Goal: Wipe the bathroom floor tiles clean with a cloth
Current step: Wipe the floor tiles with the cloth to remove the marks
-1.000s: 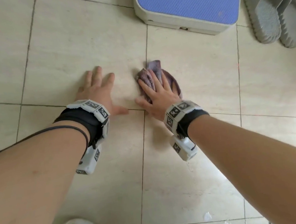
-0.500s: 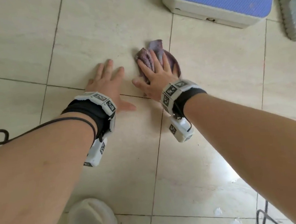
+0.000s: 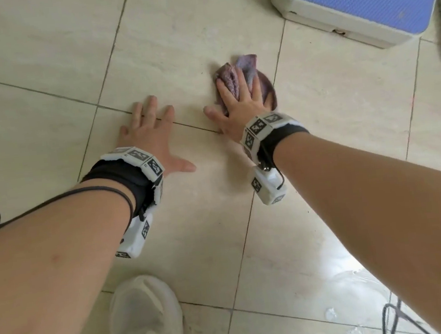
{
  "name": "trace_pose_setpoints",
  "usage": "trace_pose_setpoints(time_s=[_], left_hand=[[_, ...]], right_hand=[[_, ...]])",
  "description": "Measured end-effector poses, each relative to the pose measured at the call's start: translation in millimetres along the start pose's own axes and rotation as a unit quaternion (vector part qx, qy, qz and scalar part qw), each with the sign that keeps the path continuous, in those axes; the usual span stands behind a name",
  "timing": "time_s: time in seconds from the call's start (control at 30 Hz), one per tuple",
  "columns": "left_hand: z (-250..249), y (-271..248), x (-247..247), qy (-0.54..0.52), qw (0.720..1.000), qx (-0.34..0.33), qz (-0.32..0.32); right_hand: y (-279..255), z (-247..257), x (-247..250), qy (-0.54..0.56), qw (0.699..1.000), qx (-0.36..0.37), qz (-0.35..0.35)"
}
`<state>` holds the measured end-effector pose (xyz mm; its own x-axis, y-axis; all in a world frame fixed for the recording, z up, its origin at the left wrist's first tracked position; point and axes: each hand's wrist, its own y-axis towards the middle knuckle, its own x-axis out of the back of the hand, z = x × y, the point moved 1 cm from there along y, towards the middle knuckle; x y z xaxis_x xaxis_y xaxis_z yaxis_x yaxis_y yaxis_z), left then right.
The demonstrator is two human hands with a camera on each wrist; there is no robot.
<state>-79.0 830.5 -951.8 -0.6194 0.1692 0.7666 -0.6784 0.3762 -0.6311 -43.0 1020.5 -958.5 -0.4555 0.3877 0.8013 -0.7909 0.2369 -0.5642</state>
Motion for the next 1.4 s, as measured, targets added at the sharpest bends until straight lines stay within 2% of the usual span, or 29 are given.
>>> trace_pose_setpoints(time_s=[0.1, 0.17, 0.23, 0.33, 0.43, 0.5, 0.6, 0.7, 0.77, 0.87, 1.0, 1.1, 1.23, 1.3, 1.4], left_hand=[[8, -4, -3, -0.01, 1.0, 0.007, -0.013], [11, -7, -2, -0.012, 1.0, 0.013, -0.011], [10, -9, 0, -0.012, 1.0, 0.016, -0.003], [4, -10, 2, -0.013, 1.0, 0.017, 0.009], [3, -7, 2, -0.016, 0.999, 0.024, 0.014], [3, -6, 0, -0.013, 0.999, 0.027, 0.011], [3, -4, -4, -0.008, 0.999, 0.033, -0.003], [-2, -4, -5, -0.005, 0.999, 0.038, 0.0], [-9, -4, -4, 0.001, 0.999, 0.037, 0.006], [-24, -2, -8, -0.001, 0.999, 0.032, 0.006], [-43, 1, -11, -0.007, 1.0, 0.021, 0.0], [-52, 4, -11, -0.001, 1.0, 0.019, -0.003], [-72, 9, -5, 0.013, 1.0, 0.003, -0.01], [-87, 12, -4, 0.023, 1.0, -0.016, -0.01], [-116, 14, -5, 0.03, 0.999, -0.039, -0.008]], right_hand=[[-37, 21, -31, -0.053, 0.993, 0.099, 0.031], [-70, 3, -47, -0.086, 0.988, 0.123, 0.043], [-88, -31, -48, -0.098, 0.989, 0.104, 0.041], [-70, -64, -26, -0.064, 0.997, 0.01, 0.033], [-32, -45, -8, -0.016, 0.999, -0.052, -0.003], [-22, -18, -11, -0.002, 0.999, -0.041, -0.009], [-45, 8, -33, -0.052, 0.997, 0.048, 0.016], [-88, -10, -55, -0.069, 0.993, 0.086, 0.032], [-107, -42, -59, -0.068, 0.995, 0.06, 0.034], [-106, -90, -47, -0.035, 0.999, -0.032, 0.01], [-67, -99, -26, 0.022, 0.995, -0.095, -0.023], [-54, -79, -27, 0.045, 0.995, -0.085, -0.037], [-103, -72, -56, 0.0, 1.0, -0.009, -0.012], [-140, -84, -73, -0.015, 1.0, 0.004, 0.015], [-169, -128, -79, -0.012, 0.999, -0.038, 0.031]])
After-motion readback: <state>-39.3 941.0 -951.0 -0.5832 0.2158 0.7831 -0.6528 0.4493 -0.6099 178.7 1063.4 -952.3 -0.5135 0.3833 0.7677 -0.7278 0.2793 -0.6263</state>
